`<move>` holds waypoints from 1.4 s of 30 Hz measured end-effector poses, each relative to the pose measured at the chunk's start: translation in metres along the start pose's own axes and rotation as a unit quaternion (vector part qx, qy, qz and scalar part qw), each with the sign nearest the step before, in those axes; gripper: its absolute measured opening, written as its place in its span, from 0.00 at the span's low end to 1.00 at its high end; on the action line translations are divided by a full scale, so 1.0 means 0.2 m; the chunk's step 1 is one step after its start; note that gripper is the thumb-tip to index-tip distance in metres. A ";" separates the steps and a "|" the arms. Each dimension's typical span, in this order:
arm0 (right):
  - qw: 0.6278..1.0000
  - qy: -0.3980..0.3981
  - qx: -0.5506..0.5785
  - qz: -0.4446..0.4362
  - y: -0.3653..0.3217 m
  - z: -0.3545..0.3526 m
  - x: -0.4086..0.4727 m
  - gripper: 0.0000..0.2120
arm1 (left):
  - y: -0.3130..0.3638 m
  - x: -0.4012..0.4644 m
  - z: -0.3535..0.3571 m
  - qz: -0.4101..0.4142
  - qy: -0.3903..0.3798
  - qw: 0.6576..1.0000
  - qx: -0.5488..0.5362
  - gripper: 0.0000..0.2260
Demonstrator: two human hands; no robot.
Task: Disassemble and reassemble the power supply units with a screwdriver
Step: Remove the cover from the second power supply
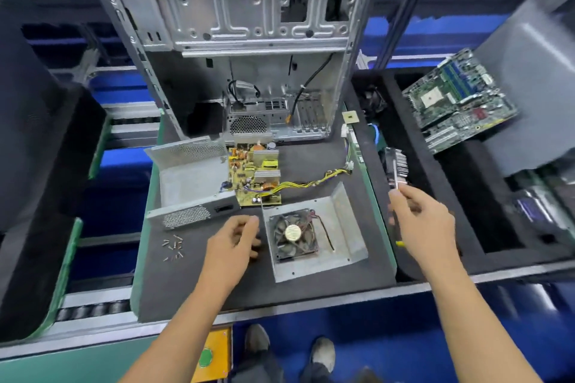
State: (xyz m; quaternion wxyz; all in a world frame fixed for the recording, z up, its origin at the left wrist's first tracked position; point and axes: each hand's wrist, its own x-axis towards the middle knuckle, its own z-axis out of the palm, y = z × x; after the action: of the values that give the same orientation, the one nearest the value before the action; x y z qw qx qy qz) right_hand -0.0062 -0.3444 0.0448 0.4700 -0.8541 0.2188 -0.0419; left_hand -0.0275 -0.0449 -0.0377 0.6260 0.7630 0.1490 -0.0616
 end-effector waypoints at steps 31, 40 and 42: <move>0.757 -0.286 -0.435 -0.395 -0.24 0.48 -0.05 0.49 | 0.02 0.04 0.01 -0.073 -0.067 0.995 -0.011 0.26; 0.995 -0.091 0.034 0.032 -0.17 -0.09 0.36 0.47 | 0.05 0.08 -0.03 -0.038 -0.079 0.996 0.028 0.21; 0.993 -0.077 -0.049 0.077 -0.05 -0.08 0.45 0.49 | 0.06 0.08 -0.04 -0.028 -0.057 0.998 0.011 0.19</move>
State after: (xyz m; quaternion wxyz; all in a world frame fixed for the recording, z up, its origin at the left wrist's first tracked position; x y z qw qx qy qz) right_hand 0.0735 -0.3897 0.0503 0.4448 -0.8575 0.2485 0.0713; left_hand -0.0091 -0.0373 -0.0297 0.6231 0.7604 0.1340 -0.1243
